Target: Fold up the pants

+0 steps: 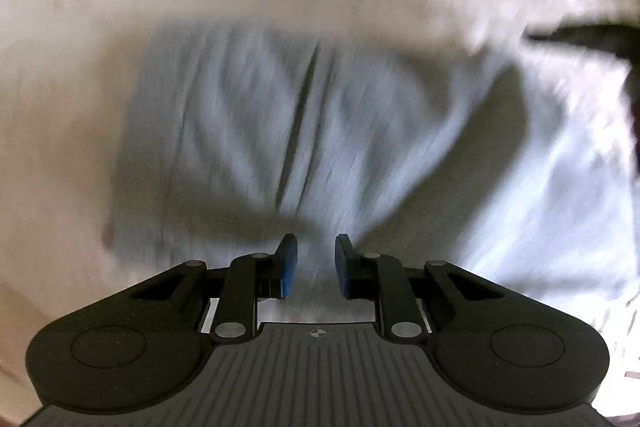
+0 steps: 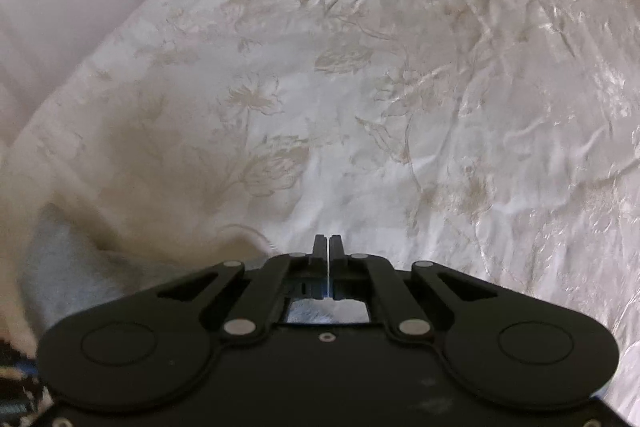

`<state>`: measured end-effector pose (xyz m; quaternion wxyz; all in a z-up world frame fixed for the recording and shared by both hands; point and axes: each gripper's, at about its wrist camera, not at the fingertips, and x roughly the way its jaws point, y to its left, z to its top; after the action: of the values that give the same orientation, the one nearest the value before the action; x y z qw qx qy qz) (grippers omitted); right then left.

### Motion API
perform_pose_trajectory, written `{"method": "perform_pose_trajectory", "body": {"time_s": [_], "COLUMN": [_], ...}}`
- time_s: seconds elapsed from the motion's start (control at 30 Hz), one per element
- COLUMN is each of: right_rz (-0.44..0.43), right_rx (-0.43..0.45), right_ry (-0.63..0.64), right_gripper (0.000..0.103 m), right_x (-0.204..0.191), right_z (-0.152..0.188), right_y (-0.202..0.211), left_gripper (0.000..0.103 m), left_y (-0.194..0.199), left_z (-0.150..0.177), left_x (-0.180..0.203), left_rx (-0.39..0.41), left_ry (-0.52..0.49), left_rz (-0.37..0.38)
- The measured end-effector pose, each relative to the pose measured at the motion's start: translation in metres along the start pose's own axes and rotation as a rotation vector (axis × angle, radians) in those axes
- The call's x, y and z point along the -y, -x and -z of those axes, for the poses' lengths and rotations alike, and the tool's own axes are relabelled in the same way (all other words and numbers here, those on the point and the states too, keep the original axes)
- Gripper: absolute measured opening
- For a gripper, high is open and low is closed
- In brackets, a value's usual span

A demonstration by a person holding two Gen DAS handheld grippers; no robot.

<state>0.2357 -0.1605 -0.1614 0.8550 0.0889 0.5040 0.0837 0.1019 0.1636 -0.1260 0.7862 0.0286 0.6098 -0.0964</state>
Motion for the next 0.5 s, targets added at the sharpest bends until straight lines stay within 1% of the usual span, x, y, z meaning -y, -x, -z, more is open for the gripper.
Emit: {"method": "perform_pose_trajectory", "body": {"time_s": [0.07, 0.13, 0.17, 0.2, 0.27, 0.3, 0.33, 0.37, 0.43, 0.5], "right_rz": [0.005, 0.015, 0.01, 0.009, 0.021, 0.031, 0.045, 0.059, 0.075, 0.082], "right_rx": [-0.007, -0.018, -0.018, -0.01, -0.006, -0.014, -0.03, -0.052, -0.092, -0.079], "right_ry": [0.005, 0.013, 0.011, 0.012, 0.017, 0.016, 0.012, 0.008, -0.001, -0.015], "right_gripper": [0.006, 0.006, 0.007, 0.008, 0.013, 0.013, 0.013, 0.013, 0.012, 0.012], "right_x": [0.003, -0.001, -0.003, -0.006, -0.013, -0.015, -0.016, -0.017, -0.016, -0.016], "right_z": [0.004, 0.011, 0.018, 0.026, 0.045, 0.056, 0.066, 0.078, 0.096, 0.109], "right_y": [0.007, 0.01, 0.013, 0.018, 0.025, 0.025, 0.024, 0.023, 0.026, 0.036], "left_gripper": [0.021, 0.021, 0.021, 0.021, 0.021, 0.021, 0.021, 0.021, 0.021, 0.021], "left_y": [0.01, 0.007, 0.001, -0.01, -0.035, -0.047, -0.054, -0.054, -0.05, -0.043], "left_z": [-0.022, -0.043, -0.049, -0.053, -0.046, -0.04, -0.033, -0.029, -0.029, -0.032], "left_x": [0.003, 0.0, -0.003, -0.009, -0.022, -0.03, -0.037, -0.041, -0.041, -0.039], "left_rx": [0.078, 0.116, 0.114, 0.095, 0.025, -0.01, -0.009, 0.009, 0.002, -0.004], "left_ry": [-0.019, -0.01, 0.007, 0.024, 0.033, 0.033, 0.031, 0.021, 0.013, 0.039], "left_rz": [-0.006, -0.04, -0.056, -0.077, -0.148, -0.174, -0.163, -0.146, -0.153, -0.169]}}
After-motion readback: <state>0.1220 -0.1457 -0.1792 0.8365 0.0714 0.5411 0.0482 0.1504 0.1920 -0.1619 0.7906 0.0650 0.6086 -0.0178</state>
